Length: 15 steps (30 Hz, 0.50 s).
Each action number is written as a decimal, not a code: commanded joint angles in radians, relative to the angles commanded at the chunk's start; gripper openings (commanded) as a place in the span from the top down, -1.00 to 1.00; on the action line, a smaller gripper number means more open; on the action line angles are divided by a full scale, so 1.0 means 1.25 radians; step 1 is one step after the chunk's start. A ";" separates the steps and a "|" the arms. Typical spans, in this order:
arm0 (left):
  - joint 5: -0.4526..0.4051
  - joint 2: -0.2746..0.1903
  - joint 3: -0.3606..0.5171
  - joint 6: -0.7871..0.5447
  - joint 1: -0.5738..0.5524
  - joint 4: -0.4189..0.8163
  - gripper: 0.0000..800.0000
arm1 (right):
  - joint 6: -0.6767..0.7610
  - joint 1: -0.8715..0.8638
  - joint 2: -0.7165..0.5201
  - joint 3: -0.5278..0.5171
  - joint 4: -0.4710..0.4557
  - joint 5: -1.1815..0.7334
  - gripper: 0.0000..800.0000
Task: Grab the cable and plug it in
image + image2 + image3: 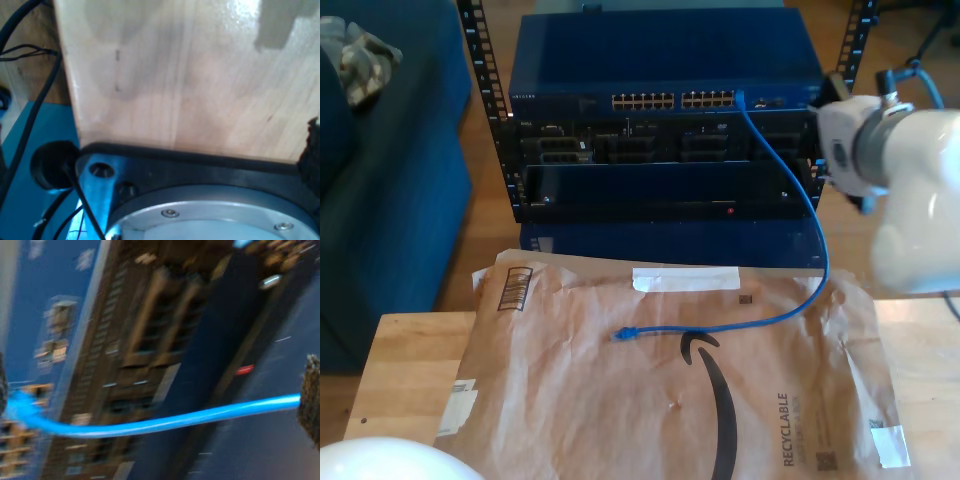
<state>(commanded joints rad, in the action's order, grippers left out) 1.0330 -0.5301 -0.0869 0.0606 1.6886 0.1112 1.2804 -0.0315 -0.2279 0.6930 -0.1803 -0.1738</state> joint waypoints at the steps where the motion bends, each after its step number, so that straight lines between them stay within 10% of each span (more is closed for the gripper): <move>1: 0.000 0.000 0.001 0.000 0.000 0.000 -1.00 | -0.005 -0.026 -0.014 0.001 -0.027 -0.036 -0.99; 15: 0.000 0.000 0.001 0.000 0.000 0.000 -1.00 | -0.444 -0.444 -0.259 -0.133 -0.090 -0.524 -0.99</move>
<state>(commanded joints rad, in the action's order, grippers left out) 1.0330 -0.5301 -0.0853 0.0606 1.6886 0.1112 0.7250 -0.5869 -0.5516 0.5272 -0.2923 -0.8289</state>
